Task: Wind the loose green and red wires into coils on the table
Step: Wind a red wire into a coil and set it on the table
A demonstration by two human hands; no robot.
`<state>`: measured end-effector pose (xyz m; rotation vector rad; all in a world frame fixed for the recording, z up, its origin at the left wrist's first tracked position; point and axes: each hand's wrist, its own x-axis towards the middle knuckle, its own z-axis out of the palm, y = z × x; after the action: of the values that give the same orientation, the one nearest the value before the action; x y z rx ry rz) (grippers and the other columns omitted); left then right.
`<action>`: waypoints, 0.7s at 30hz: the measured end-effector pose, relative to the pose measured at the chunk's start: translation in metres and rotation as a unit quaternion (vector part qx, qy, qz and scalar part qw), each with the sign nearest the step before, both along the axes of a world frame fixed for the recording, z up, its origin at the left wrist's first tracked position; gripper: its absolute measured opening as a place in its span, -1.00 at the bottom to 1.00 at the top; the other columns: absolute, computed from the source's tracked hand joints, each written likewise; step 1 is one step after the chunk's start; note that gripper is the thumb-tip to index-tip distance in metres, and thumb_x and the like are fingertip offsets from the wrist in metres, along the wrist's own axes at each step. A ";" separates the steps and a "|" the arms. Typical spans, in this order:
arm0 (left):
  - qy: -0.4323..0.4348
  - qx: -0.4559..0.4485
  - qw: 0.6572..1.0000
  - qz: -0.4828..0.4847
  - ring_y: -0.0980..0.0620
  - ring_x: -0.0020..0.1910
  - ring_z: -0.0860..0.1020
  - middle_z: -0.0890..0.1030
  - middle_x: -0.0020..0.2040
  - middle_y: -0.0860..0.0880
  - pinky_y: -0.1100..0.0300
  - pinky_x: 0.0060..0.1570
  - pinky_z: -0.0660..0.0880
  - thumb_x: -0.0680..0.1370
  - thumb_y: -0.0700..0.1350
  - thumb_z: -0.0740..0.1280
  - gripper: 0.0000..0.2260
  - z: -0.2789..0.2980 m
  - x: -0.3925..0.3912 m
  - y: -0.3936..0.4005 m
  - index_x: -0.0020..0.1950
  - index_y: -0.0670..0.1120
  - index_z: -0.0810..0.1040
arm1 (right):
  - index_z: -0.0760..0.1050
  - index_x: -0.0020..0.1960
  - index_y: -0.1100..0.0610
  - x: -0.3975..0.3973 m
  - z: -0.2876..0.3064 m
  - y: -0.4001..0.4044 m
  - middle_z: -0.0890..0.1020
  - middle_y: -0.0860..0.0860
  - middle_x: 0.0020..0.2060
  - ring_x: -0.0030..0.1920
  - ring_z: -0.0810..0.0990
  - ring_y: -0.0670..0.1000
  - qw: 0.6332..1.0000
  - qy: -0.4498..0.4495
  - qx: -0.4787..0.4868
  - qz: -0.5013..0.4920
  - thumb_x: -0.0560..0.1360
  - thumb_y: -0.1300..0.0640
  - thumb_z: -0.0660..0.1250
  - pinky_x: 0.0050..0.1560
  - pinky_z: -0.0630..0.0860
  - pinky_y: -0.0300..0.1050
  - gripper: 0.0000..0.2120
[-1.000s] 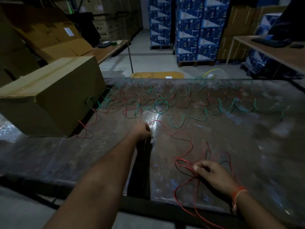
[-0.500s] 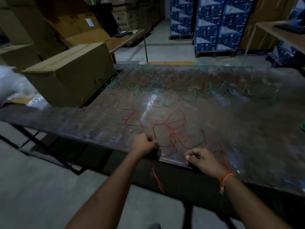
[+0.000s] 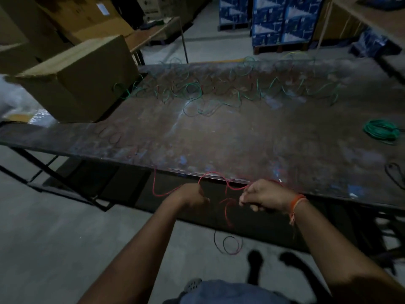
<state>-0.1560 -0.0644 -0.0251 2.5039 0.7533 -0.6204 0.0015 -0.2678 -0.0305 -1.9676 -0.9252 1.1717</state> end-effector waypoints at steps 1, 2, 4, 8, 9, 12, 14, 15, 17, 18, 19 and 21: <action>-0.007 0.016 1.000 0.000 -0.01 -0.19 0.55 0.65 -0.14 -0.11 0.21 -0.22 0.38 0.59 0.04 0.33 -0.73 0.008 0.004 0.001 -0.10 -0.15 0.65 | 0.69 -0.13 0.09 0.000 0.000 -0.002 0.57 -0.02 -0.47 -0.53 0.39 -0.08 0.999 -0.020 -0.013 0.032 0.55 0.10 0.37 -0.49 0.25 -0.25 -0.84; -0.020 0.027 0.999 0.001 0.01 -0.23 0.53 0.64 -0.18 -0.10 0.21 -0.28 0.36 0.59 0.02 0.32 -0.73 0.015 0.007 0.003 -0.13 -0.14 0.64 | 0.69 -0.15 0.04 0.000 0.001 -0.003 0.58 -0.02 -0.48 -0.53 0.39 -0.08 0.997 -0.036 -0.023 0.066 0.54 0.09 0.37 -0.47 0.27 -0.25 -0.85; -0.072 0.052 0.996 -0.001 0.02 -0.26 0.57 0.65 -0.21 -0.07 0.22 -0.33 0.38 0.60 0.02 0.32 -0.75 0.025 0.010 0.008 -0.09 -0.14 0.67 | 0.69 -0.15 -0.01 -0.002 0.005 -0.002 0.59 -0.04 -0.47 -0.48 0.42 -0.06 0.990 -0.053 -0.031 0.124 0.51 0.08 0.37 -0.41 0.31 -0.21 -0.88; -0.269 -0.033 0.963 0.011 0.07 -0.09 0.66 0.69 -0.10 0.03 0.21 -0.10 0.51 0.59 -0.05 0.36 -0.84 0.033 0.011 0.015 0.10 -0.05 0.66 | 0.67 -0.08 0.06 -0.016 0.028 0.010 0.63 -0.04 -0.30 -0.37 0.51 -0.23 0.977 -0.073 0.000 0.200 0.52 0.28 0.37 -0.29 0.43 -0.32 -0.84; -0.305 -0.096 0.947 0.022 0.09 -0.03 0.66 0.70 -0.02 0.02 0.18 -0.02 0.56 0.59 -0.07 0.37 -0.83 0.032 0.011 0.016 0.16 -0.03 0.64 | 0.67 -0.05 0.09 -0.019 0.034 0.013 0.64 -0.06 -0.28 -0.34 0.52 -0.25 0.972 -0.077 -0.001 0.220 0.52 0.32 0.34 -0.25 0.43 -0.36 -0.82; -0.344 -0.216 0.914 0.012 0.05 0.14 0.62 0.64 0.19 0.02 0.12 0.15 0.58 0.60 -0.17 0.36 -0.74 0.031 0.009 0.021 0.26 0.05 0.55 | 0.69 -0.03 0.11 -0.028 0.048 0.022 0.65 -0.03 -0.24 -0.30 0.52 -0.21 0.955 -0.100 -0.023 0.278 0.50 0.30 0.31 -0.18 0.46 -0.27 -0.79; -0.329 -0.253 0.910 -0.013 0.06 0.23 0.58 0.60 0.26 0.03 0.11 0.24 0.52 0.60 -0.24 0.34 -0.69 0.030 0.003 0.026 0.29 0.07 0.53 | 0.68 -0.05 0.08 -0.037 0.057 0.028 0.63 0.07 -0.25 -0.30 0.50 -0.16 0.947 -0.092 -0.014 0.307 0.49 0.28 0.30 -0.20 0.44 -0.23 -0.79; -0.319 -0.268 0.908 -0.032 0.07 0.27 0.56 0.59 0.28 0.03 0.11 0.28 0.49 0.60 -0.28 0.32 -0.66 0.028 0.000 0.028 0.31 0.05 0.52 | 0.67 -0.05 0.08 -0.041 0.061 0.031 0.61 0.10 -0.26 -0.30 0.49 -0.14 0.946 -0.075 0.006 0.316 0.49 0.28 0.29 -0.21 0.42 -0.21 -0.79; -0.314 -0.293 0.900 -0.072 0.08 0.33 0.52 0.58 0.31 0.01 0.14 0.35 0.42 0.60 -0.34 0.29 -0.64 0.025 -0.008 0.031 0.34 -0.04 0.53 | 0.65 -0.04 0.09 -0.046 0.068 0.037 0.59 0.20 -0.25 -0.27 0.49 0.02 0.948 -0.042 0.063 0.309 0.49 0.29 0.28 -0.19 0.39 -0.09 -0.80; -0.318 -0.299 0.895 -0.089 0.07 0.34 0.51 0.59 0.31 0.00 0.14 0.38 0.40 0.60 -0.33 0.30 -0.67 0.024 -0.013 0.032 0.34 -0.09 0.54 | 0.64 -0.03 0.10 -0.047 0.071 0.039 0.58 0.25 -0.22 -0.25 0.48 0.12 0.951 -0.025 0.090 0.294 0.50 0.31 0.29 -0.19 0.38 -0.02 -0.80; -0.323 -0.300 0.892 -0.102 0.06 0.34 0.52 0.60 0.29 -0.01 0.12 0.39 0.39 0.60 -0.29 0.32 -0.71 0.021 -0.016 0.033 0.31 -0.11 0.56 | 0.63 -0.02 0.13 -0.047 0.074 0.040 0.57 0.27 -0.22 -0.24 0.46 0.15 0.956 -0.008 0.116 0.268 0.51 0.33 0.29 -0.20 0.35 0.02 -0.81; -0.339 -0.295 0.888 -0.096 0.02 0.29 0.55 0.64 0.24 -0.02 0.01 0.38 0.42 0.63 -0.16 0.34 -0.78 0.015 -0.022 0.036 0.26 -0.11 0.60 | 0.59 -0.01 0.23 -0.048 0.078 0.042 0.54 0.20 -0.28 -0.28 0.43 0.14 0.969 0.018 0.173 0.176 0.53 0.41 0.29 -0.25 0.34 -0.04 -0.85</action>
<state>-0.1784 -0.0281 -0.0104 2.0041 0.0299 0.0144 -0.0467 -0.2262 0.0478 -1.5371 -1.3974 1.1355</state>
